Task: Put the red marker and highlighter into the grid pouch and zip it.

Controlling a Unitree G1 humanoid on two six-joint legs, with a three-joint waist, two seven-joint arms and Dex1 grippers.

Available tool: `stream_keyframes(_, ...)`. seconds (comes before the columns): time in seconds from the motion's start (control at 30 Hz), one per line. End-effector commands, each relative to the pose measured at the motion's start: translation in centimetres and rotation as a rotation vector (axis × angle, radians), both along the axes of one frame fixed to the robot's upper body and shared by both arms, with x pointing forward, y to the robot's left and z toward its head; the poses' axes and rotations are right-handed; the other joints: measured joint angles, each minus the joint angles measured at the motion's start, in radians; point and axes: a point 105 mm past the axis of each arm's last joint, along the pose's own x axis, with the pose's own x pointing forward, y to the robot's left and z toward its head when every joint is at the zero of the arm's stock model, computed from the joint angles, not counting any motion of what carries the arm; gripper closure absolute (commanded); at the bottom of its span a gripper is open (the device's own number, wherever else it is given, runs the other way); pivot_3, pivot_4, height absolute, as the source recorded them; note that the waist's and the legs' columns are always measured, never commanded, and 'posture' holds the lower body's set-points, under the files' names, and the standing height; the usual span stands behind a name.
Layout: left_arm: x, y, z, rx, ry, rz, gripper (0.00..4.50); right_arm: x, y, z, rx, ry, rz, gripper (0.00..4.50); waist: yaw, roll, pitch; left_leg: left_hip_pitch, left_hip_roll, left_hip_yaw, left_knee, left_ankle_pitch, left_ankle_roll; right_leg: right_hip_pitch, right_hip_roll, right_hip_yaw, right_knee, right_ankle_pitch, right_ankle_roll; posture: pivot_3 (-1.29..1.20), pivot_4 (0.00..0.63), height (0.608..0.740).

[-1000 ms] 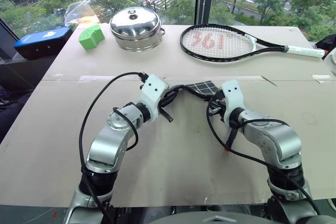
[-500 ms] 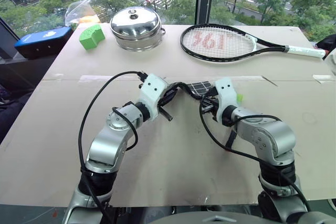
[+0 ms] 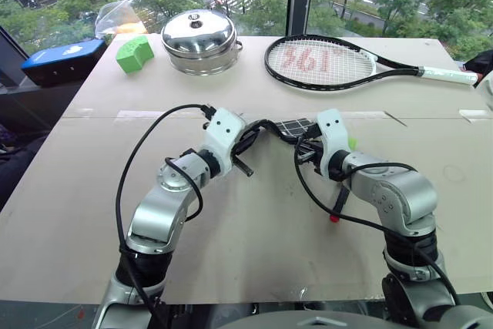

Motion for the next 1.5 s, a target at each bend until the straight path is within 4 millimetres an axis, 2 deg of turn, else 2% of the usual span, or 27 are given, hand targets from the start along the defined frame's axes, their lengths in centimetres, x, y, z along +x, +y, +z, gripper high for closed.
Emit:
stream_keyframes(0.03,-1.0,-1.2,0.4,0.085,-0.085,-0.110,4.50,-0.7,1.8,2.1,0.070,-0.048,0.091,4.41,0.000,0.000,0.000,0.000,0.000,0.000,0.000,0.000,0.000,0.000,0.000,0.000,0.000,0.000,0.000,0.00,0.150,0.740)
stream_keyframes(0.2,-2.1,-0.7,-0.6,0.268,-0.171,-0.237,4.50,0.7,0.2,1.9,0.044,-0.054,0.018,4.41,0.003,0.002,0.001,0.000,0.000,0.000,0.000,0.000,0.000,-0.001,-0.003,0.000,-0.001,0.000,0.000,0.00,0.150,0.740)
stream_keyframes(0.33,-2.9,0.0,-2.5,0.406,-0.166,-0.330,4.50,1.9,-1.9,1.3,-0.008,-0.058,-0.060,4.41,0.001,0.003,0.002,-0.001,-0.001,0.001,-0.001,0.000,0.000,-0.002,-0.005,-0.001,-0.001,0.000,-0.001,0.00,0.150,0.740)
stream_keyframes(0.53,-3.5,0.7,-5.6,0.538,-0.084,-0.393,4.50,1.7,-2.2,0.0,-0.051,-0.038,-0.049,4.41,0.000,0.004,0.003,-0.001,-0.001,0.001,-0.003,0.000,0.000,-0.002,-0.006,-0.002,-0.001,0.000,0.000,0.00,0.150,0.740)
stream_keyframes(0.63,-4.0,0.7,-6.3,0.576,-0.057,-0.437,4.50,1.3,-2.1,-0.4,-0.062,-0.029,-0.034,4.41,0.000,0.004,0.003,-0.001,-0.001,0.001,-0.003,0.000,0.000,-0.002,-0.006,-0.002,-0.001,0.000,0.000,0.00,0.150,0.740)
stream_keyframes(0.77,-4.3,0.7,-6.6,0.591,-0.018,-0.479,4.50,0.7,-2.3,-1.0,-0.134,-0.047,0.008,4.41,0.001,0.003,0.003,-0.001,-0.001,0.001,-0.003,0.000,0.001,-0.002,-0.006,-0.002,-0.001,0.000,0.000,0.00,0.150,0.740)
stream_keyframes(0.9,-4.0,-0.2,-5.6,0.474,0.016,-0.457,4.50,-0.1,-2.1,-1.7,-0.228,-0.087,0.086,4.41,0.002,0.003,0.003,-0.001,-0.001,0.001,-0.002,-0.001,0.001,-0.002,-0.006,-0.002,-0.001,0.000,0.000,0.00,0.150,0.740)
stream_keyframes(1.13,-4.2,-0.8,-5.1,0.354,0.083,-0.430,4.50,0.1,-2.4,-1.5,-0.254,-0.163,0.056,4.41,0.003,0.002,0.004,-0.001,-0.001,0.001,-0.002,0.000,0.001,-0.002,-0.004,-0.002,-0.001,0.000,0.001,0.00,0.150,0.740)
stream_keyframes(1.37,-4.4,-1.1,-5.2,0.316,0.121,-0.430,4.50,-0.1,-3.2,-3.1,-0.462,-0.256,0.108,4.41,0.003,0.001,0.004,-0.001,-0.001,0.001,-0.002,0.000,0.000,-0.002,-0.002,-0.002,-0.001,0.000,0.001,0.00,0.150,0.740)
stream_keyframes(1.5,-4.5,-1.3,-5.3,0.296,0.136,-0.423,4.50,-0.6,-3.3,-3.4,-0.478,-0.255,0.146,4.41,0.003,0.001,0.004,-0.001,-0.001,0.001,-0.002,0.000,0.000,-0.002,-0.002,-0.002,-0.001,0.000,0.001,0.00,0.150,0.740)
